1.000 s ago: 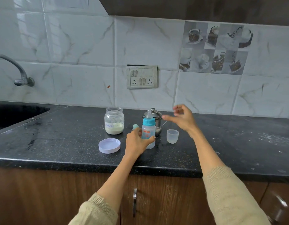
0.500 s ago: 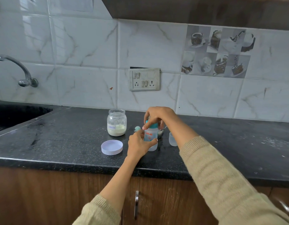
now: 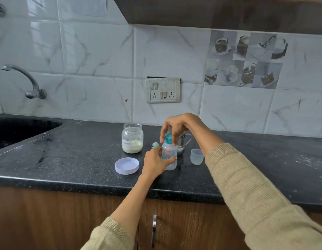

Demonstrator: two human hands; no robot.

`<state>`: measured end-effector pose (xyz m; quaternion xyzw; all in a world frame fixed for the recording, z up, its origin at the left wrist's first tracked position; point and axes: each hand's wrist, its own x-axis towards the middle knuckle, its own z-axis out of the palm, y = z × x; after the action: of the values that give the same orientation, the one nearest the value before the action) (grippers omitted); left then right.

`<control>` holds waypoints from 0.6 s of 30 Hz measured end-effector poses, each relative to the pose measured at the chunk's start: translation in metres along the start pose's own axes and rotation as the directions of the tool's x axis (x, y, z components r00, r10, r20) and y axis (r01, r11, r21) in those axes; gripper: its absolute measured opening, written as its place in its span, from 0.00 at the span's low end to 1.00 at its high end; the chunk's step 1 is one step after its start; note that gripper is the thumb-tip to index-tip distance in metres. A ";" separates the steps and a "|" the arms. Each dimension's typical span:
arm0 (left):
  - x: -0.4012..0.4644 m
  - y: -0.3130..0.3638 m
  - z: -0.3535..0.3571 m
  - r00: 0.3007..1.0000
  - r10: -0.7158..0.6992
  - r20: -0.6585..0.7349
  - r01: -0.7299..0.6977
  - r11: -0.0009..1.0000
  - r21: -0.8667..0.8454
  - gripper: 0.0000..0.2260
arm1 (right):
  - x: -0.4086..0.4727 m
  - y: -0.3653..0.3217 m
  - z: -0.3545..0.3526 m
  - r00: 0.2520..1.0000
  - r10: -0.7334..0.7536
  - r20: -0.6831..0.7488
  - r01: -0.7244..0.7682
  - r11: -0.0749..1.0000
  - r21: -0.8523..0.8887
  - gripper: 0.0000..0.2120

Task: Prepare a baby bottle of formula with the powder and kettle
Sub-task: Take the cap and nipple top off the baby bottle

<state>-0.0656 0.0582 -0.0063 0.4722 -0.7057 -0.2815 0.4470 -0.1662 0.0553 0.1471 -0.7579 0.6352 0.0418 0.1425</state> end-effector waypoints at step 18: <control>0.000 -0.005 0.002 1.000 0.002 -0.017 -0.002 0.999 -0.037 0.25 | -0.069 0.090 0.033 0.849 -0.016 -0.528 0.515 0.249 0.821 0.23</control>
<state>-0.0654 0.0559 -0.0108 0.4656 -0.6970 -0.2900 0.4619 -0.2634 0.1157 0.1178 -0.6127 0.4064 -0.5271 0.4262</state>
